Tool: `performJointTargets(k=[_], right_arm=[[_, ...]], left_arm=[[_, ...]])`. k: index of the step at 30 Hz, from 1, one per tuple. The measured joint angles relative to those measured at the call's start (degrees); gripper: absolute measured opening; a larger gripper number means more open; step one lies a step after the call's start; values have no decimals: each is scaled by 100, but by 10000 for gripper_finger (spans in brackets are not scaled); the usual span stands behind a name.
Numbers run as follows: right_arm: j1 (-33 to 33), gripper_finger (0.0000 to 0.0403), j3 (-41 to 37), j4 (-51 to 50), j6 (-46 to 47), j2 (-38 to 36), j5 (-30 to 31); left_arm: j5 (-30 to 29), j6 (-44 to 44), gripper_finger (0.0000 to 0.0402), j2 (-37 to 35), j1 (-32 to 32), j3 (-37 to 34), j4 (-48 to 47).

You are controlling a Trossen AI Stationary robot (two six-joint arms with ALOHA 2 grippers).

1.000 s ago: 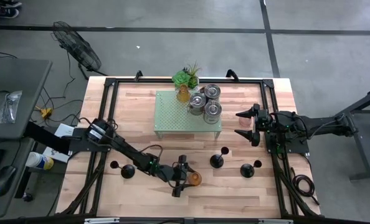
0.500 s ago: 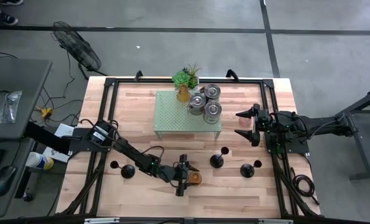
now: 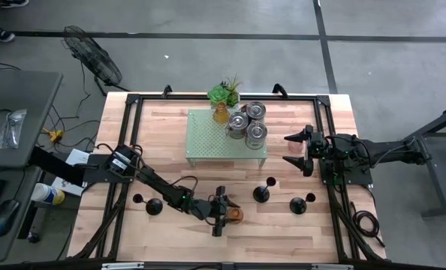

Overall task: Pick & Place candle stick holders
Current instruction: Put the gold glass candle holder on the shelf

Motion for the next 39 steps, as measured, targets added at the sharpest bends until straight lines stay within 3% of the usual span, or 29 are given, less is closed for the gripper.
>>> performJointTargets(k=[20, 30, 39], right_arm=[[-1, 400, 0, -1, 0, 0, 0], [1, 400, 0, 1, 0, 0, 0], [-1, 400, 0, -1, 0, 0, 0]], left_arm=[[-17, -3, 185, 0, 2, -4, 1], [22, -3, 131, 0, 2, -7, 0], [20, -3, 133, 0, 2, -9, 0]])
